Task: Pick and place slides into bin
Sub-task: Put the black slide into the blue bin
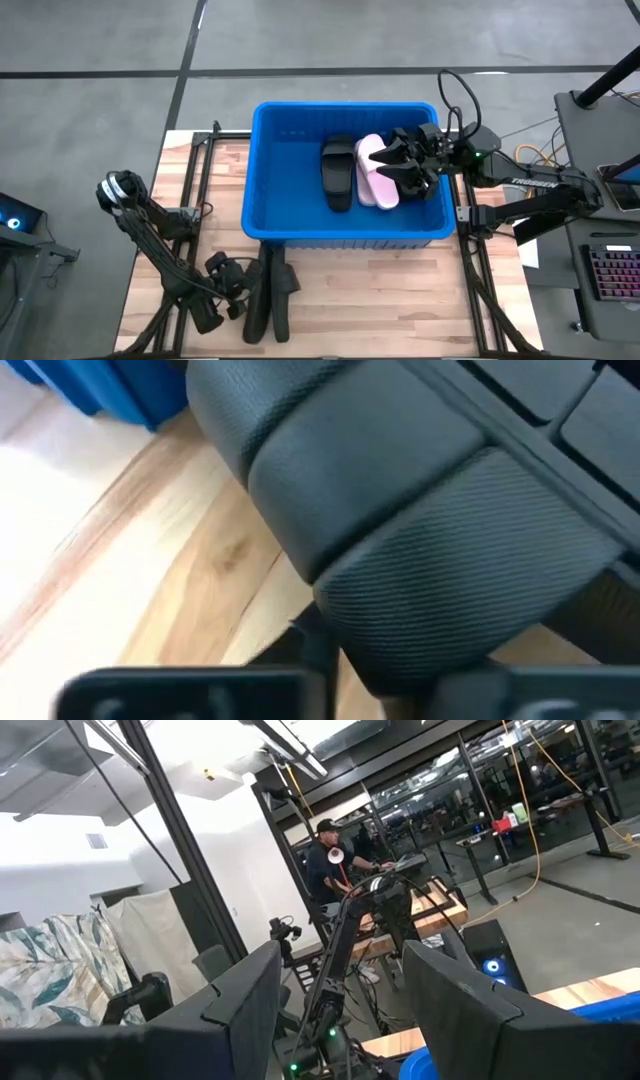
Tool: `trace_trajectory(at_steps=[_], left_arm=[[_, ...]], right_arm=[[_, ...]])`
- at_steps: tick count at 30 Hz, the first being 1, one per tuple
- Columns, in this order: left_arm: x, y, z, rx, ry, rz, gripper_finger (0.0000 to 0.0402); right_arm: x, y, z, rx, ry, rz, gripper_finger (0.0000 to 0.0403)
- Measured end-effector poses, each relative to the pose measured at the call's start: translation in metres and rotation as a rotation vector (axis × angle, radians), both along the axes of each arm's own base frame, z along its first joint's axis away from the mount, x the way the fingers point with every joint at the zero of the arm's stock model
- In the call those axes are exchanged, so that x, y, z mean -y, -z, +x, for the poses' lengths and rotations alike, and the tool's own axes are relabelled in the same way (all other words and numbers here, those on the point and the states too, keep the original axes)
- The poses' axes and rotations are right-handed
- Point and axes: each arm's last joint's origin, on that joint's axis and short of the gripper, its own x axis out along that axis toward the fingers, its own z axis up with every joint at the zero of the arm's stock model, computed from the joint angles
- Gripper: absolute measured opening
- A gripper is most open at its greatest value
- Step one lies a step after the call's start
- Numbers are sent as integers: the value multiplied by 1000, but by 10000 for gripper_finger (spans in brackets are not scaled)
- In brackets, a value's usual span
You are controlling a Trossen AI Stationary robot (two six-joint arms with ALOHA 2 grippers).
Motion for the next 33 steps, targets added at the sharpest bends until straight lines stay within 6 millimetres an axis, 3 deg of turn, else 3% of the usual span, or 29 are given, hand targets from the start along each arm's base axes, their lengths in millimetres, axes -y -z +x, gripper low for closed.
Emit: trace_trajectory(at_steps=[2,21,33], left_arm=[[0,-2,0,-7,-2,-14,11],[-22,-52,-18,13,87,-198,2],[-31,-61,-25,-12,90,-209,2]], right_arm=[[0,0,0,0,0,0,201],[-1,1,0,-8,-10,-8,201],[-2,4,1,-41,-16,-4,201]])
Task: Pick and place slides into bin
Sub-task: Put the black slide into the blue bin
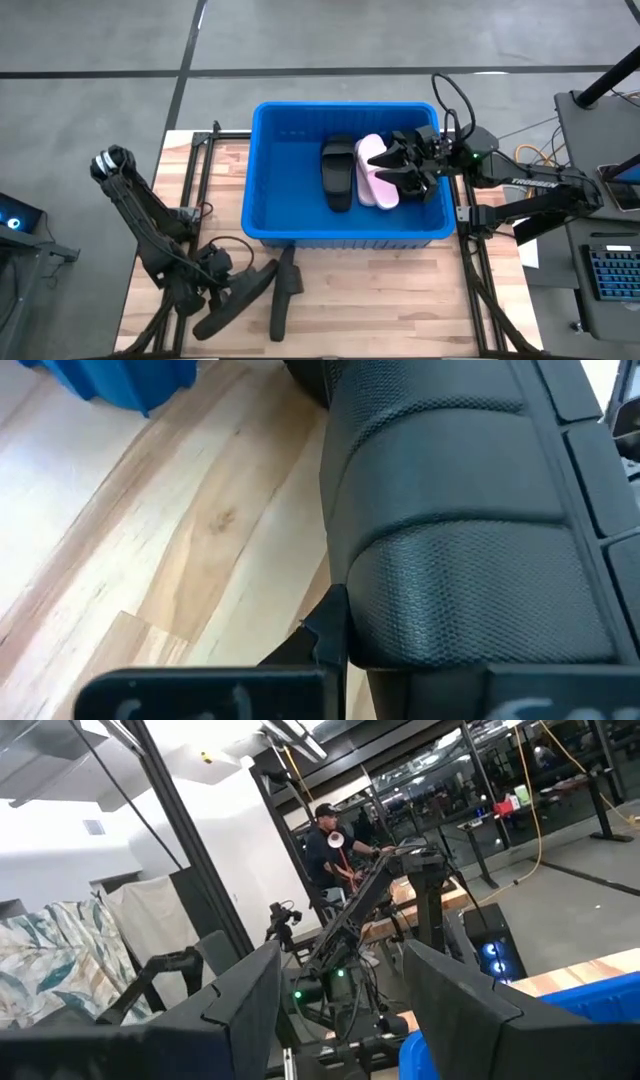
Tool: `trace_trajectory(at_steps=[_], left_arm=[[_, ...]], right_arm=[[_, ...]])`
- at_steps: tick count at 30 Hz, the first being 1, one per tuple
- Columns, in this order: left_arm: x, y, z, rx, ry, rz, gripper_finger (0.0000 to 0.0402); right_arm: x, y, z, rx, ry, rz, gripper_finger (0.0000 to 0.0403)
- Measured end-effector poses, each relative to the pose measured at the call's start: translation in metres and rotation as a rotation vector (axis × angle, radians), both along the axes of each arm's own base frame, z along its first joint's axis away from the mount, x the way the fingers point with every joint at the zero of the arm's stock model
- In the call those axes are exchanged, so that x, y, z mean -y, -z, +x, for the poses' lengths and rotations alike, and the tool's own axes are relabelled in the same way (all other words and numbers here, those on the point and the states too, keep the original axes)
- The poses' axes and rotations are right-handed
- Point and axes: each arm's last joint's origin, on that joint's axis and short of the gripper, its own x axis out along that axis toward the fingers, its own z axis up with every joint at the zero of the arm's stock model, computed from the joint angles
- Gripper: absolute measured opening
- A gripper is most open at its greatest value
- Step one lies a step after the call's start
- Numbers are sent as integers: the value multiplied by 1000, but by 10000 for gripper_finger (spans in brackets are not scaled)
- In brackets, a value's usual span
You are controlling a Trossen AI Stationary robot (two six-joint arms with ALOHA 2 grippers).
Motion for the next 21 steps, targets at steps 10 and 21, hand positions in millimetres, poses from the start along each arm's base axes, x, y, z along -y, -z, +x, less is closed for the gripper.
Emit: trace_trajectory(at_steps=[10,21], left_arm=[[5,-11,-3,-98,100,-105,2],[5,-48,-17,-231,220,-103,1]], right_arm=[[0,1,1,-14,-2,2,201],[-1,2,1,-21,-29,-3,201]])
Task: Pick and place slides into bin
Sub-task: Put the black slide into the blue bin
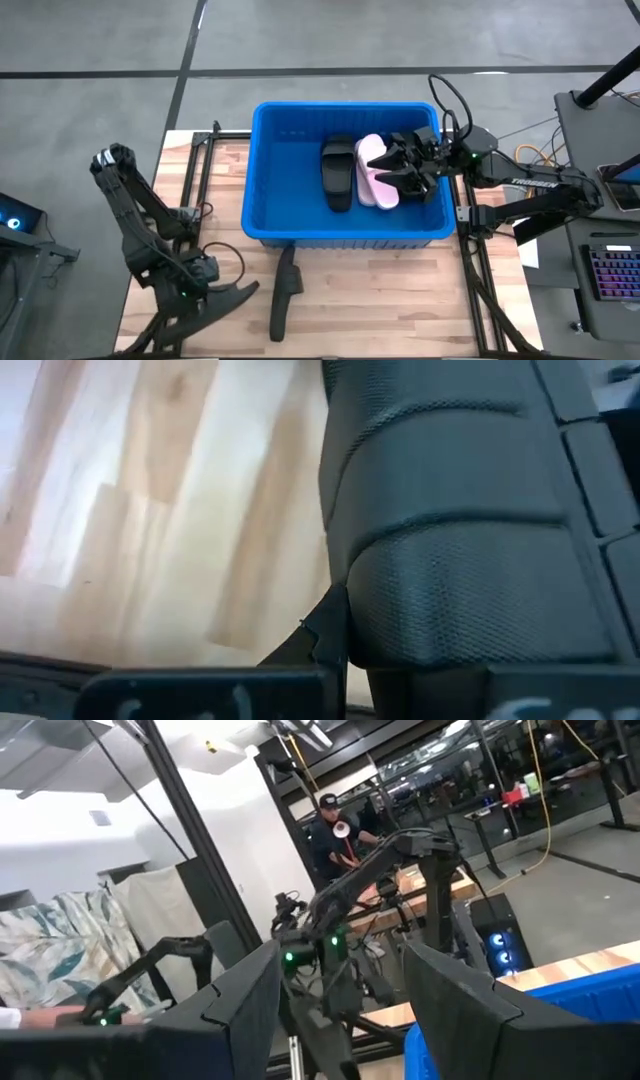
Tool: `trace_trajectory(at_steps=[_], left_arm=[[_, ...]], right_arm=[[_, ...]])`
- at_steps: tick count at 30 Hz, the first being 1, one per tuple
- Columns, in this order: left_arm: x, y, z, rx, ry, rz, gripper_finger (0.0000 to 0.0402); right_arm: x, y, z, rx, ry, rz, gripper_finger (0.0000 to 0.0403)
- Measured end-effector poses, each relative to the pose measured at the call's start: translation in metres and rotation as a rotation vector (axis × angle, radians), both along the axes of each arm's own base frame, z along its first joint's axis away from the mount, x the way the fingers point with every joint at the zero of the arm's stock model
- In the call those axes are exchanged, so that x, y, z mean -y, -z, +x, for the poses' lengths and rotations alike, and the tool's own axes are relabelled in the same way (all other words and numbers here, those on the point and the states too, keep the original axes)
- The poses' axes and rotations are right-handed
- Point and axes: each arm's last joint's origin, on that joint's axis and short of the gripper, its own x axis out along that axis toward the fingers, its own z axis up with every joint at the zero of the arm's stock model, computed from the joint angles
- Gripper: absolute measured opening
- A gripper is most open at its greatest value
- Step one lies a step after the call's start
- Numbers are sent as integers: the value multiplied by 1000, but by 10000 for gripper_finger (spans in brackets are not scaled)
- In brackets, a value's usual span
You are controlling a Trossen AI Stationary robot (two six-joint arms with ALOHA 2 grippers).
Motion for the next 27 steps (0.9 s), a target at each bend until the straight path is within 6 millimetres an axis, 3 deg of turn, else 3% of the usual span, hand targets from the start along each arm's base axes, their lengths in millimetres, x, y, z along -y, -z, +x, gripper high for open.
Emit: trace_trajectory(at_steps=[5,11,19,27], left_arm=[[3,-35,4,113,-7,-57,1],[1,-83,10,385,-41,-38,1],[-17,-142,17,790,-120,234,1],[-38,-163,40,841,-88,527,1]], right_arm=[[0,0,0,0,-2,-1,201],[0,0,0,0,-2,-1,201],[0,0,0,0,2,1,201],[-4,1,3,-1,70,19,201]])
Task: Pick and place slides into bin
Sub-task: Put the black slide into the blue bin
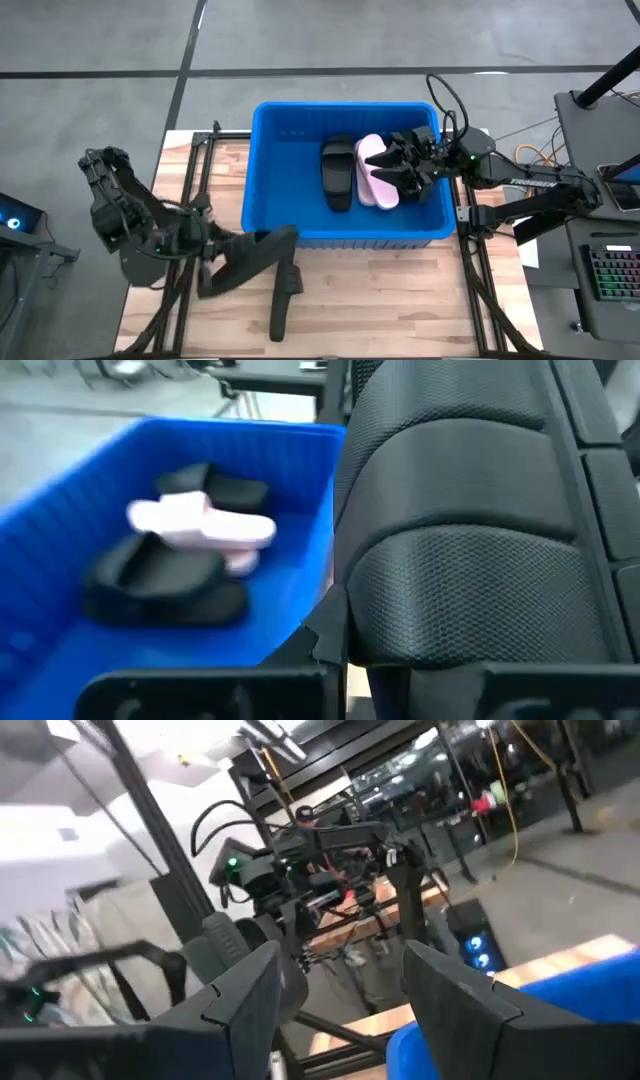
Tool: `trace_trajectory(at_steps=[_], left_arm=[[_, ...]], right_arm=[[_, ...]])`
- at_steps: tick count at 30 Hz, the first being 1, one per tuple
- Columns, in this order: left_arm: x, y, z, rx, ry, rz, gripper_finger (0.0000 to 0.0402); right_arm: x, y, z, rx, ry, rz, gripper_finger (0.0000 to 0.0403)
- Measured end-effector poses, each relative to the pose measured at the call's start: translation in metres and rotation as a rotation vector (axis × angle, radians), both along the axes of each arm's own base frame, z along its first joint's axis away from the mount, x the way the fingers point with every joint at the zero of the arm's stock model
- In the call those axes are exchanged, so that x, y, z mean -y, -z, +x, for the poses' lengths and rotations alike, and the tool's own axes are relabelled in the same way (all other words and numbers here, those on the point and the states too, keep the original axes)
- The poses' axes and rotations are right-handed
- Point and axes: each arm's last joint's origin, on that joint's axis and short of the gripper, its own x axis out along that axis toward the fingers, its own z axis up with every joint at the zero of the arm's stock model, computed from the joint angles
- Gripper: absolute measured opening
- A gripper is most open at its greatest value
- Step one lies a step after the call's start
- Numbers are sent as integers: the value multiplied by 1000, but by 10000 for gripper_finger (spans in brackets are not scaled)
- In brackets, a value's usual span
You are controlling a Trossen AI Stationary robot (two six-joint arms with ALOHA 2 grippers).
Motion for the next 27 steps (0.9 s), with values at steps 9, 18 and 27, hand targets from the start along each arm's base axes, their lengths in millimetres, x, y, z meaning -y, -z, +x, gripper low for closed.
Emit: trace_trajectory(at_steps=[9,18,27], left_arm=[[-20,-1,14,-58,-15,120,1],[-26,3,25,-105,-13,140,1],[-25,2,26,-97,-14,136,1]], right_arm=[[-42,-26,13,32,-136,-363,201],[-70,-58,67,-158,-190,-693,201],[-75,-78,108,-292,-219,-818,201]])
